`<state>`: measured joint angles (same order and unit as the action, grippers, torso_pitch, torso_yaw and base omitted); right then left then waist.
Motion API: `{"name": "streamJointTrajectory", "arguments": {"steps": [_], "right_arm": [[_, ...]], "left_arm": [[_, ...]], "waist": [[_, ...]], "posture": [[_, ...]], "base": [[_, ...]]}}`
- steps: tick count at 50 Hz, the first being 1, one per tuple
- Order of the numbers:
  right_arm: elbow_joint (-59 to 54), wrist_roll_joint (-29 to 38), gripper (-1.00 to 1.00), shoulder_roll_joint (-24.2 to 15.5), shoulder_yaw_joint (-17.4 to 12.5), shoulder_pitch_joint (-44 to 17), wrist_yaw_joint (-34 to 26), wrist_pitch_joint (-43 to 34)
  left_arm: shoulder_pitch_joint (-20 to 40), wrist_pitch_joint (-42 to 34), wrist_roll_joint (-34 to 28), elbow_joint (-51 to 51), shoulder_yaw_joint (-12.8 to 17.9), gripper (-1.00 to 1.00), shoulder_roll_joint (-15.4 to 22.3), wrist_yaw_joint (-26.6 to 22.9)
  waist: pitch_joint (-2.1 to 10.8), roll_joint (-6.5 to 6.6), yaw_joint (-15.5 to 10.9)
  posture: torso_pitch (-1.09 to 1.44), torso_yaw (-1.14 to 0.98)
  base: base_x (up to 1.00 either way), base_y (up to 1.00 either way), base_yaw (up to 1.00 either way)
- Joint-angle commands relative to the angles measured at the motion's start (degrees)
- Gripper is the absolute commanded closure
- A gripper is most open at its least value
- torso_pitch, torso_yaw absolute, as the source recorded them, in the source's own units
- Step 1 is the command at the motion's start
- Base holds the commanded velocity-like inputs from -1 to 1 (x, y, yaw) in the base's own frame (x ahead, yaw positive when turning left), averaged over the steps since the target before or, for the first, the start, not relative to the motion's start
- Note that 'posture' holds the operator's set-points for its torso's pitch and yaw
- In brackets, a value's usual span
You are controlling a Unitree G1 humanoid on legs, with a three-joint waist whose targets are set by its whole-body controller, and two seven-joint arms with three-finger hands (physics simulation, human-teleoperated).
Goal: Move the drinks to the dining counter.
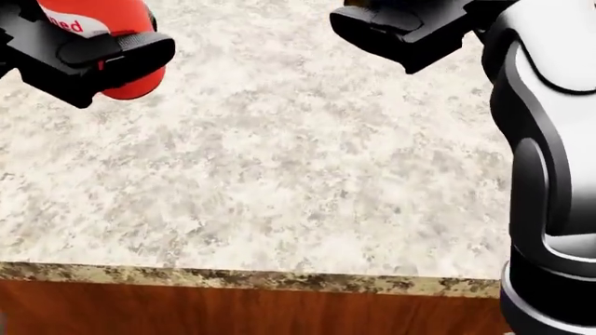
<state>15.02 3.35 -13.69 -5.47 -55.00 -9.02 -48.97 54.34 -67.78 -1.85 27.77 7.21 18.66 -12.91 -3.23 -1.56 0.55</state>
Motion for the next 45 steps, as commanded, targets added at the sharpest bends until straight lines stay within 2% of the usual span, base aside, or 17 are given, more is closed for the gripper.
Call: {"name": "streamJointTrajectory", "arguments": {"steps": [1, 5, 8, 9, 10, 11, 12, 13, 14, 16, 17, 21, 23, 28, 29, 32, 45], "right_arm": [[0.7, 0.1, 1.00, -0.1, 0.0, -1.7, 0.4, 1.1], [0.6, 0.4, 1.00, -0.2, 0.3, -1.4, 0.3, 1.1], [0.5, 0.6, 1.00, -0.2, 0.4, -1.2, 0.0, 1.0], [0.6, 0.6, 1.00, 0.0, 0.3, -1.2, 0.0, 1.7], [0.6, 0.6, 1.00, 0.0, 0.2, -1.2, 0.1, 1.7], [0.4, 0.6, 1.00, 0.0, 0.2, -1.2, 0.2, 1.6], [0.4, 0.8, 1.00, -0.1, 0.2, -1.4, 0.2, 1.0], [0.5, 0.9, 1.00, -0.1, 0.3, -1.4, 0.2, 0.6], [0.4, 0.9, 1.00, -0.1, 0.2, -1.3, 0.1, 0.6], [0.7, 0.8, 1.00, -0.1, 0.2, -1.3, -0.1, 0.6], [0.6, 0.9, 1.00, -0.1, 0.2, -1.5, -0.1, 0.5], [-0.6, 1.6, 1.00, -0.2, 0.4, -1.7, 0.2, 0.0], [-1.8, 1.9, 1.00, -0.1, 0.4, -1.5, 0.4, 0.4], [-7.1, 2.7, 1.00, 0.3, 0.4, -1.4, 0.7, 2.4], [-8.3, 2.7, 1.00, 0.3, 0.2, -1.4, 1.0, 3.1], [-11.6, 3.1, 1.00, 0.2, 0.1, -1.2, 1.6, 4.9], [-21.9, 4.6, 1.00, 0.8, 0.3, -0.2, 3.9, 11.0]], "left_arm": [[1.8, 1.6, -0.1, 0.3, 0.6, 1.00, 0.8, 0.2], [1.7, 1.6, -0.1, 0.3, 0.7, 1.00, 0.9, 0.1], [1.5, 1.6, -0.1, 0.5, 0.8, 1.00, 0.9, 0.1], [1.6, 1.5, -0.1, 0.4, 0.7, 1.00, 1.0, 0.1], [1.6, 1.6, -0.1, 0.4, 0.7, 1.00, 1.0, 0.1], [1.6, 1.7, -0.1, 0.3, 0.7, 1.00, 1.0, 0.1], [1.7, 1.7, -0.1, 0.3, 0.7, 1.00, 1.0, 0.1], [1.8, 1.5, -0.1, 0.4, 0.7, 1.00, 1.0, 0.1], [1.8, 1.4, -0.1, 0.5, 0.7, 1.00, 1.0, 0.1], [1.9, 1.3, -0.1, 0.5, 0.7, 1.00, 1.1, 0.0], [2.0, 1.1, -0.1, 0.7, 0.6, 1.00, 1.1, 0.0], [2.1, 1.0, -0.2, 0.7, 0.6, 1.00, 1.1, -0.1], [2.1, 0.7, -0.2, 0.8, 0.6, 1.00, 1.2, -0.2], [2.5, 0.2, -0.2, 1.1, 0.8, 1.00, 1.3, -0.2], [2.5, 0.3, -0.2, 1.1, 0.7, 1.00, 1.3, -0.2], [2.4, 0.1, -0.2, 1.3, 0.8, 1.00, 1.3, -0.2], [1.8, 0.5, -0.2, 1.3, 0.7, 1.00, 1.0, 0.1]], "waist": [[1.80, 0.21, -0.4], [1.22, -0.54, 0.1], [0.29, 0.54, 0.0], [0.64, 1.23, -0.2], [2.42, 1.43, -0.9], [2.76, 1.66, -1.1], [2.05, 1.93, -0.8], [0.94, 3.24, -0.1], [1.21, 4.61, 0.3], [2.45, 4.64, -0.2], [4.86, 5.95, -0.5], [3.18, 3.93, -1.1], [0.86, 2.89, -1.0], [0.73, -0.95, -1.5], [0.59, 0.21, -1.6], [1.38, 0.56, -1.4], [1.98, 1.47, -0.6]], "posture": [[0.00, 0.00], [0.00, 0.00], [0.00, 0.00], [0.00, 0.00], [0.00, 0.00], [0.00, 0.00], [0.00, 0.00], [0.00, 0.00], [0.00, 0.00], [0.00, 0.00], [0.00, 0.00], [0.00, 0.00], [0.00, 0.00], [0.00, 0.00], [0.00, 0.00], [0.00, 0.00], [0.00, 0.00]], "base": [[0.00, 0.00, 0.00], [0.00, 0.00, 0.00], [0.00, 0.00, 0.00], [-0.64, 0.00, 0.00], [-0.66, 0.00, 0.00], [-0.60, 0.00, 0.00], [0.00, 0.00, 0.00], [0.00, 0.00, 0.00], [0.00, 0.00, 0.00], [-0.41, 0.00, 0.00], [-0.71, 0.00, 0.00], [0.00, 0.00, 0.00], [0.00, 0.00, 0.00], [0.00, 0.00, 0.00], [0.00, 0.00, 0.00], [0.00, 0.00, 0.00], [0.00, 0.00, 0.00]]}}
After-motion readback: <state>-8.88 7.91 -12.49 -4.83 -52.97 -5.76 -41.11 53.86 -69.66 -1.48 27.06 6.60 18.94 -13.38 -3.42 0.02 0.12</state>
